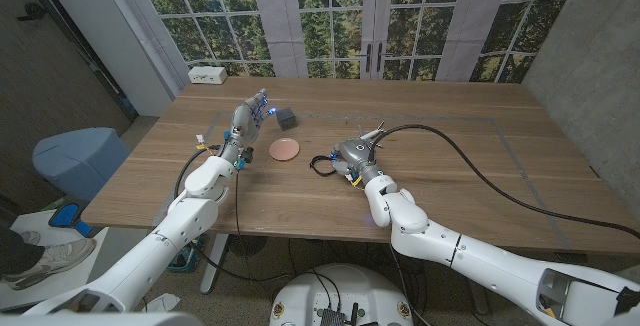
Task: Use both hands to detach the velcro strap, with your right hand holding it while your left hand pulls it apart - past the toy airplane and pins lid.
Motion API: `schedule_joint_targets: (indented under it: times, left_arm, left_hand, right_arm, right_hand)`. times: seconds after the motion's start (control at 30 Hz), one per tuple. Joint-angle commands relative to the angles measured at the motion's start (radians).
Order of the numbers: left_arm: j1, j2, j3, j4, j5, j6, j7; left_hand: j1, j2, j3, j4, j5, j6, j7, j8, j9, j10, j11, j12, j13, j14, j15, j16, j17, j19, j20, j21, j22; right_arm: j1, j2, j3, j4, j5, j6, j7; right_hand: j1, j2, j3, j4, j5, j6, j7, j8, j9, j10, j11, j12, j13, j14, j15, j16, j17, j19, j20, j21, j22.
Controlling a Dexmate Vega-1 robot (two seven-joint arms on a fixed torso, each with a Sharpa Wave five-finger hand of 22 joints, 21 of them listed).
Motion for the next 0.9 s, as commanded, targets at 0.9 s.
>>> schedule_joint_targets:
  times: [0.9]
  left_arm:
    - [0.035,0.018,-0.002,-0.058,0.017,0.008,0.030]
  left_hand:
    - [0.004,0.035,-0.009,-0.037,-0.004,0.001,-0.011,0.001,0.002,0.004,-0.006,0.003,0.003,0.003,-0.032,-0.005,-0.006,0.000,-0.007,-0.026,0.002]
  right_arm:
    - [-0.101,0.028,0.131,0.069,0.119,0.183,-0.359]
  right_hand:
    - [0.119,0.024,-0.012,0.005,-0.002,0.192,0.023,0.064,0.012,0.186,0.001,0.131,0.165,0.178,-0.187,0.068,0.086,0.010,-0.016,0.000,0.006]
